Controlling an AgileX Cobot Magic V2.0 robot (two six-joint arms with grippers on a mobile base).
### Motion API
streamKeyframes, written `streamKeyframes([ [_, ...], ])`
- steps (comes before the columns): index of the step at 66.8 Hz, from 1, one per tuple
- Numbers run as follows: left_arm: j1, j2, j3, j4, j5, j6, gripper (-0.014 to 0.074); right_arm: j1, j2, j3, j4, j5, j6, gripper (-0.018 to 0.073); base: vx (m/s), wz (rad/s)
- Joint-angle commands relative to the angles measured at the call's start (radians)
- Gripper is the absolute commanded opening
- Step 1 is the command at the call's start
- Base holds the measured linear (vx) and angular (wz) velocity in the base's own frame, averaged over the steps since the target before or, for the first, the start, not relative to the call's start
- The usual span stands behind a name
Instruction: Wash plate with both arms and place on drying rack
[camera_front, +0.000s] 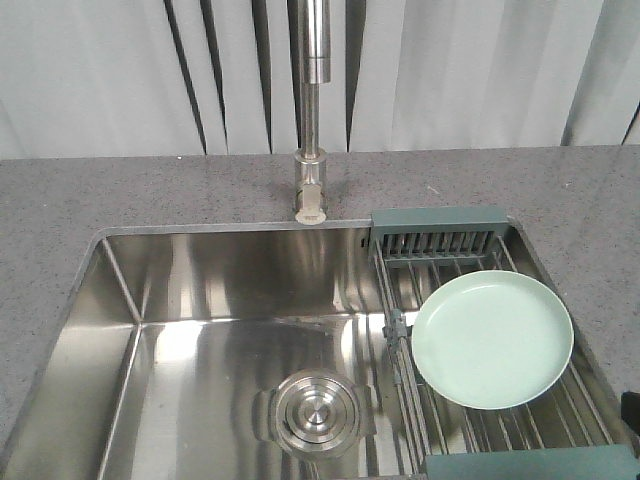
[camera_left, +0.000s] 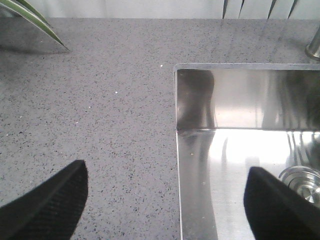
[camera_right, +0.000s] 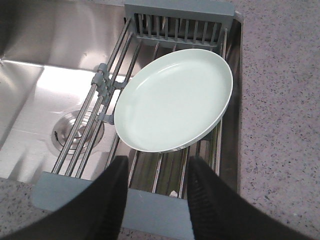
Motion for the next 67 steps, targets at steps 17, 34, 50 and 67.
streamKeyframes([
  [17, -0.001, 0.011, -0.021, -0.006, -0.062, -0.008, 0.0585, 0.001, 0.004, -0.026, 0.002, -0.062, -0.004, 0.028, 0.0, 0.0],
  [34, -0.001, 0.011, -0.021, -0.006, -0.062, -0.008, 0.0585, 0.001, 0.004, -0.026, 0.002, -0.062, -0.004, 0.028, 0.0, 0.0],
  [50, -0.001, 0.01, -0.021, -0.006, -0.101, -0.008, 0.0585, 0.001, 0.004, -0.026, 0.002, -0.063, -0.004, 0.028, 0.0, 0.0],
  [67, -0.001, 0.089, -0.026, -0.006, -0.208, -0.005, 0.0585, 0.001, 0.004, -0.026, 0.002, -0.063, -0.004, 0.028, 0.0, 0.0],
])
